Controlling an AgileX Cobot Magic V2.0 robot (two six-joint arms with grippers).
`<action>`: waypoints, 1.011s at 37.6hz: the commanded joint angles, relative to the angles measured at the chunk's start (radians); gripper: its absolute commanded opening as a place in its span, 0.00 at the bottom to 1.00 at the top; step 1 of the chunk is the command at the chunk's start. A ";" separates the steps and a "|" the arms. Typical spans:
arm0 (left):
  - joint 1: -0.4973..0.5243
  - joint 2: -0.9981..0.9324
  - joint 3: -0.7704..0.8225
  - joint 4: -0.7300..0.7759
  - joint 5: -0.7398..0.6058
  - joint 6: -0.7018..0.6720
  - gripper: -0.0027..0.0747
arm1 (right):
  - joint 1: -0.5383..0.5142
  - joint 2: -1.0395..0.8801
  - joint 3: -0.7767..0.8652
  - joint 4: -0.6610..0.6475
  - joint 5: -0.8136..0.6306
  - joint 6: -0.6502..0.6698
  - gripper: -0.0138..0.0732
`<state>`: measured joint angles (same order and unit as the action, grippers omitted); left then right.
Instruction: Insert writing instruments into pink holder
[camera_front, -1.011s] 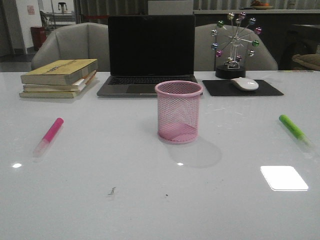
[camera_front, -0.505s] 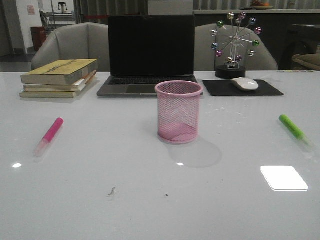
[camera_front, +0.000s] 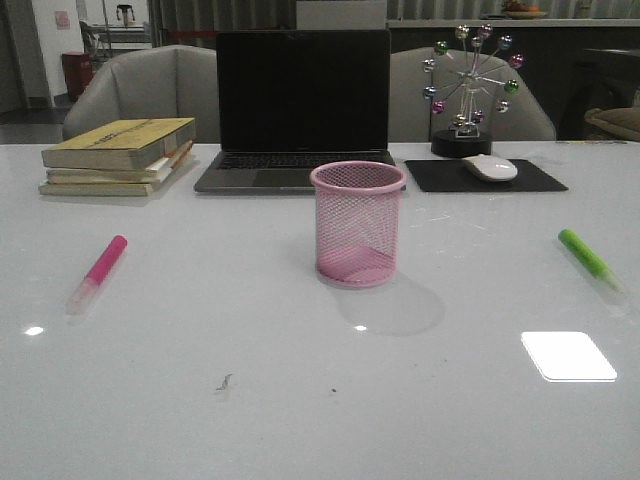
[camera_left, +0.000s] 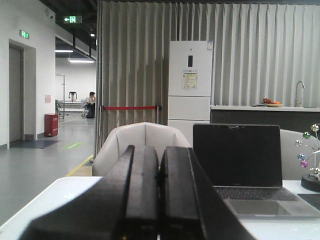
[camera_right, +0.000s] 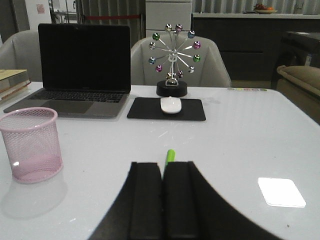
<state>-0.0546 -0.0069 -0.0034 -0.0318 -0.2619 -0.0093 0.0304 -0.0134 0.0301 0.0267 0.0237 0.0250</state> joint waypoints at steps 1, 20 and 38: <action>-0.005 -0.020 -0.057 -0.005 -0.093 -0.011 0.16 | -0.003 -0.015 0.001 0.006 -0.196 -0.006 0.18; -0.007 -0.007 -0.339 0.001 -0.011 -0.011 0.16 | -0.003 0.023 -0.430 0.005 -0.195 -0.006 0.18; -0.007 0.364 -0.759 0.042 0.309 -0.011 0.16 | -0.003 0.386 -0.762 -0.027 0.012 -0.006 0.18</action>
<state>-0.0546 0.2546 -0.6674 0.0078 -0.0093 -0.0093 0.0304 0.2855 -0.6661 0.0225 0.0613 0.0250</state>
